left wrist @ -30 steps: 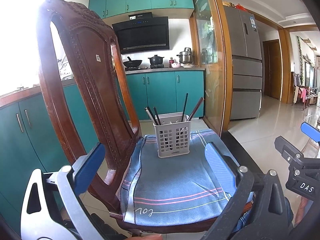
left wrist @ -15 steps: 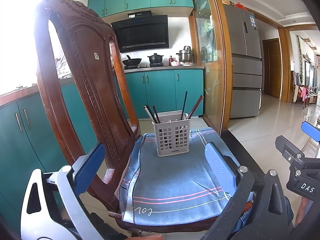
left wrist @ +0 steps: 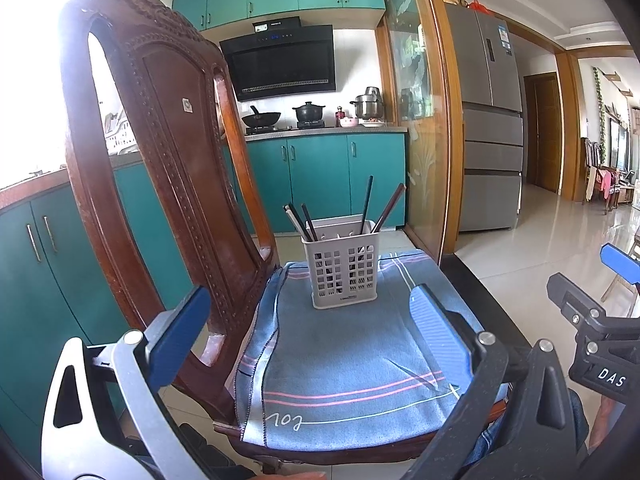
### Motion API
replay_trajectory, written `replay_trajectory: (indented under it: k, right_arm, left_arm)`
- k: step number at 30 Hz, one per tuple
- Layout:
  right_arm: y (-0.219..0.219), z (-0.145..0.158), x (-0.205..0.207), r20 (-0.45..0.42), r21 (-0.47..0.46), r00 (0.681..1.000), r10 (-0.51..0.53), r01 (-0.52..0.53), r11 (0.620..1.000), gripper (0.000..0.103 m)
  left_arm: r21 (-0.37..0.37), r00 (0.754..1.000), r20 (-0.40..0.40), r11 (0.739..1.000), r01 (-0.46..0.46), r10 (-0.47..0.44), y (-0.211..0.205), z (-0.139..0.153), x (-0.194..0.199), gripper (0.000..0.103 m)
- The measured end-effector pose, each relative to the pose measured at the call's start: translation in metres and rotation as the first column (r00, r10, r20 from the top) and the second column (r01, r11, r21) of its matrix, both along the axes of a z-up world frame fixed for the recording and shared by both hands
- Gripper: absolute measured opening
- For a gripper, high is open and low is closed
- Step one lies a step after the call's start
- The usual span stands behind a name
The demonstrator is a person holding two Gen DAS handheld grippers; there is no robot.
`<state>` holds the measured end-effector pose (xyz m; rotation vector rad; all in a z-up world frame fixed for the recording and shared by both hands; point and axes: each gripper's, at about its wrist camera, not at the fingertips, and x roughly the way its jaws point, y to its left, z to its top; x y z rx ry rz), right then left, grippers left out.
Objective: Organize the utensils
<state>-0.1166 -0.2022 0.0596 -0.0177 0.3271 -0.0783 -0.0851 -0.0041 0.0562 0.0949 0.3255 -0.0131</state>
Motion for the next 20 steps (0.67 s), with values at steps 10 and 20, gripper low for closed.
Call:
replay_trajectory:
  k: [10,20]
  right_arm:
    - [-0.002,-0.01,0.014,-0.036,-0.001,0.999,0.004,-0.004,1.0,0.1]
    - [-0.011,-0.051,0.066,-0.189,0.005,0.982,-0.017,0.018,1.0,0.1]
  left_arm:
    - [0.003,1.0,-0.013,1.0,-0.006,0.006,-0.005,-0.008,0.008,0.099]
    - [-0.025,0.985,-0.173,1.0,0.014,-0.018,-0.01,-0.051,0.07,0.099]
